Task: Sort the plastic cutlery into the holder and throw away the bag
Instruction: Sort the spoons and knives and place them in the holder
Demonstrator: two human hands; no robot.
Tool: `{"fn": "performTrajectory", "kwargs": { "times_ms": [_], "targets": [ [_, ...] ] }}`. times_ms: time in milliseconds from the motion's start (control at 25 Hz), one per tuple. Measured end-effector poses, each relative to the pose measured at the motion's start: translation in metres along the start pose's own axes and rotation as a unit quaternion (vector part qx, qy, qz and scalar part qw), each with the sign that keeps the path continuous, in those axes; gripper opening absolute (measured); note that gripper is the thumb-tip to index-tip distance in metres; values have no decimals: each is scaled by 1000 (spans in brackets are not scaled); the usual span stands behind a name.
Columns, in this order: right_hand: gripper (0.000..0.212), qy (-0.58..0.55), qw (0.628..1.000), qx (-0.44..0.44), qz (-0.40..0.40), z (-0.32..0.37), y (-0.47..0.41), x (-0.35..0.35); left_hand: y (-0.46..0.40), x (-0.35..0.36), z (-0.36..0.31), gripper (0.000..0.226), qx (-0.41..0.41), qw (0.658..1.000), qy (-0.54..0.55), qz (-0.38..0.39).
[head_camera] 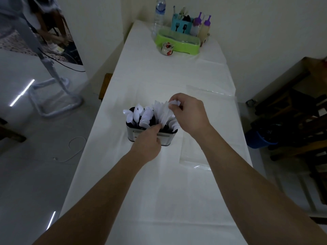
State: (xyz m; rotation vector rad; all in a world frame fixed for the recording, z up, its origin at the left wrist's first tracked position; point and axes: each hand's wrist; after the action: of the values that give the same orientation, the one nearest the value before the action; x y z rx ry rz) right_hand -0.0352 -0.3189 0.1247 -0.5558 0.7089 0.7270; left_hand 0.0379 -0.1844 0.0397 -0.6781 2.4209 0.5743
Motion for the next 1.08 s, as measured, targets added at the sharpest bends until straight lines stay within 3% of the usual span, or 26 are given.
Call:
{"fn": "performTrajectory", "kwargs": {
  "times_ms": [160,520,1080],
  "targets": [
    [7,1,999,7,33,2,-4,3,1,0,1,45,35,998,-27,-33],
    [9,22,999,-7,41,-1,-10,18,7,0,3,52,8,999,28,-34],
    [25,251,959,-50,121,0,-5,39,12,2,6,55,67,996,-24,-58]
  ]
}}
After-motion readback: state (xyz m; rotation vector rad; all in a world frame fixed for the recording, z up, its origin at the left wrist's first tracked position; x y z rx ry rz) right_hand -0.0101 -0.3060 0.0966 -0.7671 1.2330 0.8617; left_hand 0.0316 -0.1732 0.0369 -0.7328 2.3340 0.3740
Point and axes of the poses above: each hand's wrist, its own y-axis away from the middle knuckle, its own x-axis out of the palm, z = x × y, and after that the axes turned 7 degrees about -x, right-handed
